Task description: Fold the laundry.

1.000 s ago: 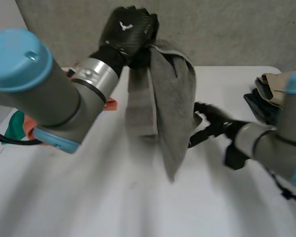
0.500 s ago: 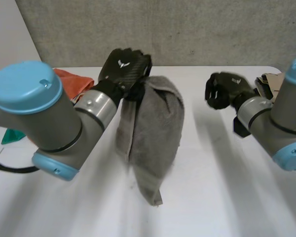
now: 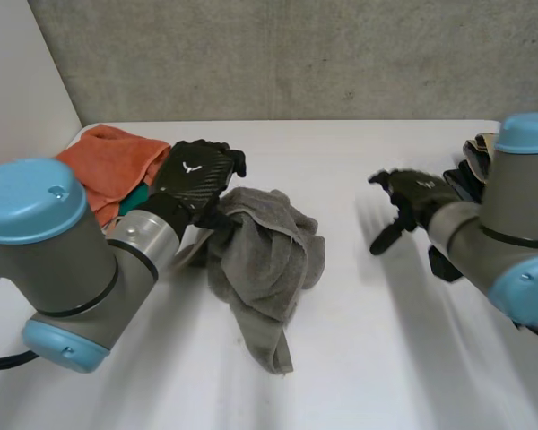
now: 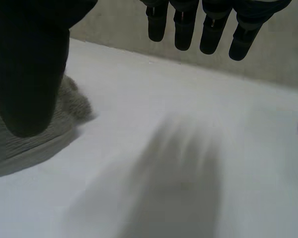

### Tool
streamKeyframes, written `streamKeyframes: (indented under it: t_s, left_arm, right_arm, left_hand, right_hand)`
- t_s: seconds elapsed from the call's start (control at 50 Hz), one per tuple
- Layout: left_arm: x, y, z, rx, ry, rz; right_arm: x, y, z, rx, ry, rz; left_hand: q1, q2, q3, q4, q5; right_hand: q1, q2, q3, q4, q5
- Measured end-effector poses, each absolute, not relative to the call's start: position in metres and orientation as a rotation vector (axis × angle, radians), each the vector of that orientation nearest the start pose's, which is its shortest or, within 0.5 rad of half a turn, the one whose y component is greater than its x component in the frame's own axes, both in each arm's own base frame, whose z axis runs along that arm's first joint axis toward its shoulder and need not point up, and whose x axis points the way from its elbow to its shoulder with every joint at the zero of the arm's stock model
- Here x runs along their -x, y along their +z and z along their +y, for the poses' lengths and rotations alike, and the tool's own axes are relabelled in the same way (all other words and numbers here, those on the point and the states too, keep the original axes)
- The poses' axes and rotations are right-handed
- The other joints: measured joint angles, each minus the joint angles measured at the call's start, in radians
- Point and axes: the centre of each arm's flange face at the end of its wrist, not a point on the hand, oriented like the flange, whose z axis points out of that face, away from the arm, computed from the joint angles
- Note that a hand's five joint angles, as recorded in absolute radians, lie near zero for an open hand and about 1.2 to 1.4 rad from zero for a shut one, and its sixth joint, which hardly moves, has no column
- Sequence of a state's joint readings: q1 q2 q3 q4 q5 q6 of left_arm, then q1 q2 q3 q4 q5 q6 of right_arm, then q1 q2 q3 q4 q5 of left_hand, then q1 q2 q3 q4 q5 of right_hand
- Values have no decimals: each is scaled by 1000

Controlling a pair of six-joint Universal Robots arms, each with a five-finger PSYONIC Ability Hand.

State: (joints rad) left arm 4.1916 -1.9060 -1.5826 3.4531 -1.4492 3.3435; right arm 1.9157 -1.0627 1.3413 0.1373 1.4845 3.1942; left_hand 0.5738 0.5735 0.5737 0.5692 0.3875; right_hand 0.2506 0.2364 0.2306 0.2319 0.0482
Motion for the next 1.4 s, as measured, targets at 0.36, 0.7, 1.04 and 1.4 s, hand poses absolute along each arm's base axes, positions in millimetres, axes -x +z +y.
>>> streamKeyframes:
  t_s: [0.36,0.7,1.04,1.4]
  left_arm:
    - [267,189,-254,-915,-2169,2419]
    - [236,162,-318,-728,-2121,2401]
    - [245,116,-365,-830,-2081,2503]
    - [262,114,-382,-846,-2142,2449]
  right_arm:
    - [-274,150,-220,255,-908,2406]
    - [-327,137,-210,376,-1057,2337]
    - [-361,124,-221,396,-1193,2239]
    - [-384,124,-218,405,-1274,2145]
  left_hand:
    - [-97,-95,-97,-107,-105]
    - [-99,-122,-122,-132,-131]
    - [-86,-97,-97,-97,-88]
    - [586,618,610,628,593]
  right_hand:
    - [1,2,2,3,8]
    - [122,106,140,140,160]
    - [233,241,259,265,279]
    - [855,935,933,932,917]
